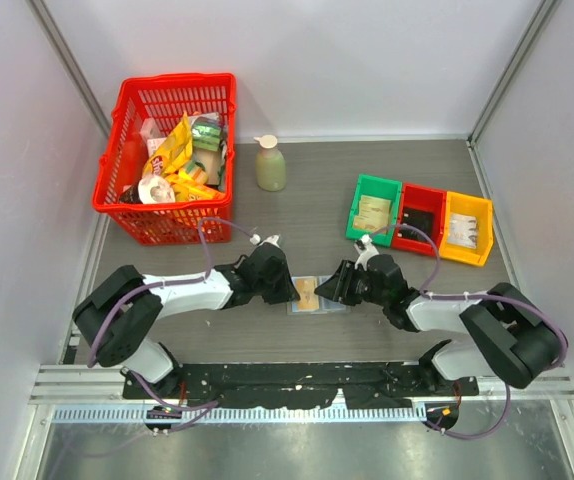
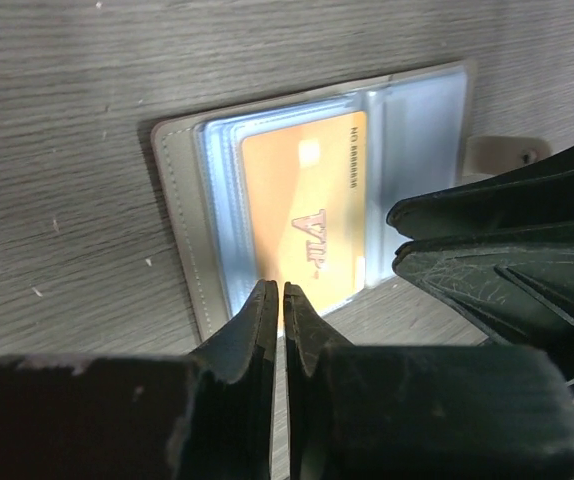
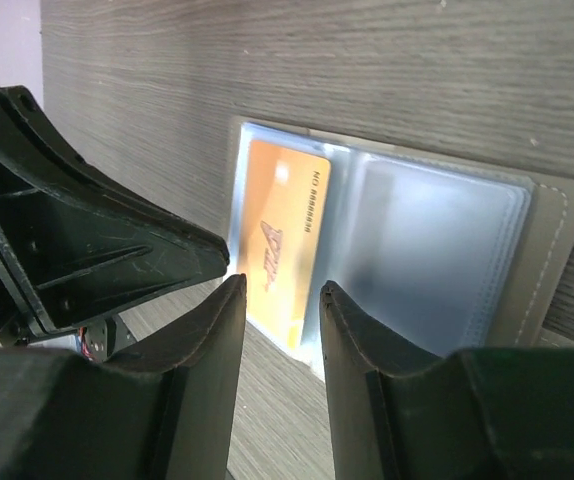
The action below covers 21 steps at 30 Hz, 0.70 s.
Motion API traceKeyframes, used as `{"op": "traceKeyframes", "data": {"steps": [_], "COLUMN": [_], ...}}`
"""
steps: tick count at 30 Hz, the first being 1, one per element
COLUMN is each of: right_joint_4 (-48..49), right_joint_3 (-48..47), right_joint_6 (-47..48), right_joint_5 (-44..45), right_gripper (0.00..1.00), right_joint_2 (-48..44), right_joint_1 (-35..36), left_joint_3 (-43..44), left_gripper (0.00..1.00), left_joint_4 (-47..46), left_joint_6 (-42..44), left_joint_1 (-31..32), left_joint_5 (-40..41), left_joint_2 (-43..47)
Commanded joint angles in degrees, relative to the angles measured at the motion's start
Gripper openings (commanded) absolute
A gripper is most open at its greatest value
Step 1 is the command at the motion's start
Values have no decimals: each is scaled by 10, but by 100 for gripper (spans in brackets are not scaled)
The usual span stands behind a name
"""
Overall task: Take the credit cards out of the card holder
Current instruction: Remove the credit card from the card holder.
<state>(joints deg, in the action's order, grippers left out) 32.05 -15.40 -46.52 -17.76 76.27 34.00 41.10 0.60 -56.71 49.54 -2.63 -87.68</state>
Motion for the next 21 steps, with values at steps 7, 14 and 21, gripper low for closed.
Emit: {"op": "traceKeyframes", "data": {"steps": [7,14,21], "right_joint_4": [117,170,208], "right_joint_3": [14,17,20], "right_joint_6": [-18,-37,-41], "right_joint_5": [-26,-50,-59], "right_gripper": [37,33,27], "right_joint_2": [58,87,107], "right_joint_1": [-1,-2,-1], "left_joint_3": [-20,-35,-37], "left_gripper": [0,0,0], "left_joint_4": [12,19,18], "left_joint_6": [-5,-10,-13], "left_joint_1": [3,4,5], "left_joint_5": [16,22,20], "left_joint_2": [-11,-13,-14]}}
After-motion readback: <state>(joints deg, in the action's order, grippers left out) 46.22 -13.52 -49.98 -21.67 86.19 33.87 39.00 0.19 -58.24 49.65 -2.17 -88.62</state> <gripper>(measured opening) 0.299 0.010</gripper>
